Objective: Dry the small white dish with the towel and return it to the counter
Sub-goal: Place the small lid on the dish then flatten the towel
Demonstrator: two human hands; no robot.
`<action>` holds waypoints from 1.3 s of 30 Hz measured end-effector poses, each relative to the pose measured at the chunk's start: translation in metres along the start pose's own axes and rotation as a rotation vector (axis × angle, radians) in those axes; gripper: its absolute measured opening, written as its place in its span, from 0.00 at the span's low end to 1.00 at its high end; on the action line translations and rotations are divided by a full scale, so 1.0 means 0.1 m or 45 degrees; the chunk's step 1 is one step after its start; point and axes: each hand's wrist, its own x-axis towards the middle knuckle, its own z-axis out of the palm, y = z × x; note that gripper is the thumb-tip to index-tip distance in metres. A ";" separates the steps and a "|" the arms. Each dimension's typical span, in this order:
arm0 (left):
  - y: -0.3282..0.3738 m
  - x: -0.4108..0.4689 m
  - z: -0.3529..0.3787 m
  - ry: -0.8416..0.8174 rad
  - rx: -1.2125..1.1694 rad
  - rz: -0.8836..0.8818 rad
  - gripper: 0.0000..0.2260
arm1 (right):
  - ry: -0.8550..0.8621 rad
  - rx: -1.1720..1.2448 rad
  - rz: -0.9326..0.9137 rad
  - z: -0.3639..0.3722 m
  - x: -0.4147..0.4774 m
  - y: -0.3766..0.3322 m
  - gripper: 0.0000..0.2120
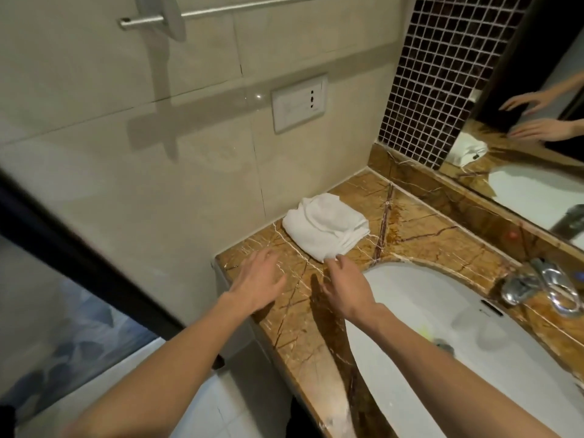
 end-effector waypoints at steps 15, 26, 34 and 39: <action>0.01 1.53 0.18 -0.231 0.041 0.046 0.24 | 0.001 -0.248 0.012 0.01 1.60 0.30 0.20; 0.11 2.34 0.33 -0.246 -0.081 0.078 0.26 | 0.193 0.224 0.319 -0.06 1.85 0.50 0.10; 0.32 2.88 0.29 -0.080 -0.681 0.073 0.05 | 0.347 0.435 0.503 -0.28 1.90 0.81 0.11; 0.42 3.02 0.30 -0.105 -0.838 -0.034 0.08 | 0.216 0.466 0.609 -0.27 2.00 0.99 0.19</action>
